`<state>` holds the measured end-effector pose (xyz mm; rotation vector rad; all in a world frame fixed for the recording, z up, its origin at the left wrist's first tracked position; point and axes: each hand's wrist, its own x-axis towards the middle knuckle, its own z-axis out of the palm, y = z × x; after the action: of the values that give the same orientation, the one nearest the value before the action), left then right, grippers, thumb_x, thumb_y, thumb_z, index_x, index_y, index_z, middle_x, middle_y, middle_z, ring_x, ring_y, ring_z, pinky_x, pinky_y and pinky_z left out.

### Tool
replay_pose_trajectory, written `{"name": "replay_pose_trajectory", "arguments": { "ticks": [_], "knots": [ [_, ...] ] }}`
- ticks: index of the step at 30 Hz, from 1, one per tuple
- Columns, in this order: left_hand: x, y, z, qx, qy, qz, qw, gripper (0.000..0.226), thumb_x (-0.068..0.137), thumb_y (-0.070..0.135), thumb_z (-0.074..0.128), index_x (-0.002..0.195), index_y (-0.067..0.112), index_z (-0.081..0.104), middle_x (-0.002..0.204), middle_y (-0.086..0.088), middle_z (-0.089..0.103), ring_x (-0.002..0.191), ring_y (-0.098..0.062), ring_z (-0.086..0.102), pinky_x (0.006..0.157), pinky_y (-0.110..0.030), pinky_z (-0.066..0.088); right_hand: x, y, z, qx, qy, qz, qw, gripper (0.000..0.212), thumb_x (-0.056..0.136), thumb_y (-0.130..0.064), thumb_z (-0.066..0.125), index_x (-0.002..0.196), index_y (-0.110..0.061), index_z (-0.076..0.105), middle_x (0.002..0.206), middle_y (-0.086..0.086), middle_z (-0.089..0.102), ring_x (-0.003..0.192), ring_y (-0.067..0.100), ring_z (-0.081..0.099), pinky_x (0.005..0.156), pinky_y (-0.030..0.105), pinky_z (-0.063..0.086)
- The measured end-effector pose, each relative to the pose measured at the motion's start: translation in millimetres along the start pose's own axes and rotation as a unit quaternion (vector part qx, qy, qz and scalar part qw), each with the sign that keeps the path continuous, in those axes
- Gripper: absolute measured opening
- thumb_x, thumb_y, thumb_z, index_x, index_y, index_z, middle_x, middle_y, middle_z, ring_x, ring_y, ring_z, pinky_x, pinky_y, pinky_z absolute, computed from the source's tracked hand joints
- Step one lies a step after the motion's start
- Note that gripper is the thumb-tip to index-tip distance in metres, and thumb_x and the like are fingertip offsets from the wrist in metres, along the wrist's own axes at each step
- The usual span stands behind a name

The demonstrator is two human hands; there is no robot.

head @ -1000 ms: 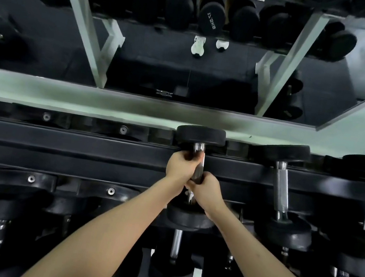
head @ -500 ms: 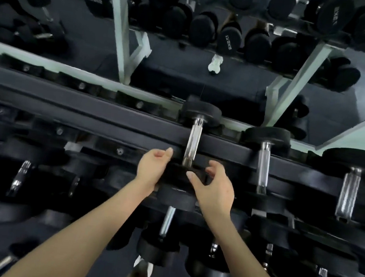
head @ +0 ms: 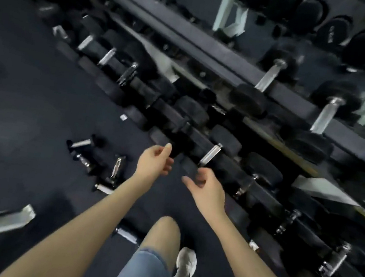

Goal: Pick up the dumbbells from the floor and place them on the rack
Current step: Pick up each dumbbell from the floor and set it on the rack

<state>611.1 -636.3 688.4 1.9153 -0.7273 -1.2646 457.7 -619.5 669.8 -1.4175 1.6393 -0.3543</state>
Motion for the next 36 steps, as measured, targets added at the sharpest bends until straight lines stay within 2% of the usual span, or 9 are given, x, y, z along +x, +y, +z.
{"name": "replay_pose_trajectory", "arguments": {
  "ticks": [5,11,18,20,23,25,27,33,36],
  "knots": [
    [-25.7,-82.6,-41.0,0.026,0.061,-0.060,0.996,0.038,0.096,0.045,0.039,0.086,0.015,0.059,0.072,-0.005,0.067,0.059,-0.017,0.060,0.058,-0.026,0.047,-31.7,39.4,83.3,-0.107,-0.156,0.035,0.981,0.054,0.083,-0.054,0.061,0.120,-0.015,0.055,0.114,0.002,0.066,0.110,0.024,0.061,0.085,0.030,0.045],
    [-24.4,-196.5,-87.4,0.075,0.115,-0.129,0.982,0.043,0.096,0.047,0.032,0.088,0.016,0.061,0.070,-0.003,0.069,0.061,-0.017,0.063,0.071,-0.035,0.050,-42.5,85.1,184.9,-0.196,-0.266,0.061,0.942,0.051,0.085,-0.052,0.059,0.120,-0.015,0.056,0.109,0.003,0.070,0.105,0.022,0.064,0.082,0.029,0.046],
    [16.0,-359.9,-143.1,0.039,0.126,-0.219,0.967,0.041,0.096,0.048,0.034,0.078,0.020,0.057,0.069,-0.003,0.066,0.066,-0.022,0.063,0.082,-0.044,0.054,-19.2,144.5,321.2,-0.245,-0.281,0.082,0.924,0.052,0.084,-0.052,0.060,0.120,-0.014,0.055,0.112,0.005,0.068,0.107,0.025,0.063,0.083,0.031,0.046],
    [37.4,-415.0,-153.0,0.038,0.111,-0.248,0.962,0.043,0.095,0.049,0.033,0.077,0.019,0.058,0.076,-0.002,0.066,0.076,-0.025,0.063,0.087,-0.047,0.051,-5.8,170.5,366.2,-0.264,-0.268,0.090,0.922,0.055,0.084,-0.053,0.059,0.123,-0.015,0.054,0.113,0.005,0.068,0.108,0.024,0.063,0.085,0.032,0.047],
    [72.7,-498.9,-158.7,0.070,0.071,-0.279,0.955,0.051,0.096,0.051,0.029,0.098,0.012,0.063,0.100,-0.006,0.067,0.102,-0.029,0.061,0.097,-0.043,0.045,17.8,217.5,431.1,-0.277,-0.253,0.103,0.921,0.059,0.085,-0.053,0.058,0.129,-0.014,0.051,0.119,0.005,0.066,0.111,0.023,0.061,0.088,0.032,0.047],
    [94.6,-546.4,-155.9,0.105,0.042,-0.287,0.951,0.056,0.097,0.049,0.026,0.111,0.008,0.061,0.113,-0.009,0.065,0.109,-0.028,0.057,0.096,-0.035,0.040,34.1,251.9,469.7,-0.285,-0.247,0.110,0.920,0.062,0.085,-0.053,0.057,0.133,-0.014,0.048,0.123,0.007,0.063,0.114,0.025,0.059,0.092,0.033,0.047],
    [114.3,-587.4,-148.0,0.134,0.016,-0.287,0.948,0.056,0.098,0.047,0.024,0.115,0.007,0.059,0.120,-0.011,0.062,0.115,-0.030,0.054,0.095,-0.035,0.036,50.0,285.0,505.0,-0.305,-0.247,0.107,0.914,0.067,0.084,-0.053,0.059,0.136,-0.014,0.045,0.127,0.009,0.061,0.118,0.027,0.056,0.095,0.034,0.046],
    [164.7,-711.2,-102.0,0.231,-0.048,-0.250,0.939,0.056,0.096,0.052,0.025,0.140,0.020,0.040,0.139,-0.009,0.052,0.129,-0.031,0.046,0.103,-0.038,0.035,99.7,368.4,588.4,-0.429,-0.284,-0.008,0.857,0.076,0.082,-0.056,0.059,0.143,-0.020,0.032,0.143,0.005,0.046,0.131,0.027,0.040,0.105,0.039,0.036],
    [182.6,-754.3,-79.5,0.205,-0.031,-0.273,0.939,0.061,0.095,0.055,0.026,0.143,0.019,0.035,0.144,-0.008,0.047,0.131,-0.030,0.044,0.104,-0.040,0.034,119.8,401.6,615.9,-0.442,-0.286,-0.045,0.849,0.079,0.082,-0.055,0.060,0.144,-0.019,0.030,0.144,0.005,0.044,0.131,0.026,0.040,0.106,0.038,0.034]
  ]
}}
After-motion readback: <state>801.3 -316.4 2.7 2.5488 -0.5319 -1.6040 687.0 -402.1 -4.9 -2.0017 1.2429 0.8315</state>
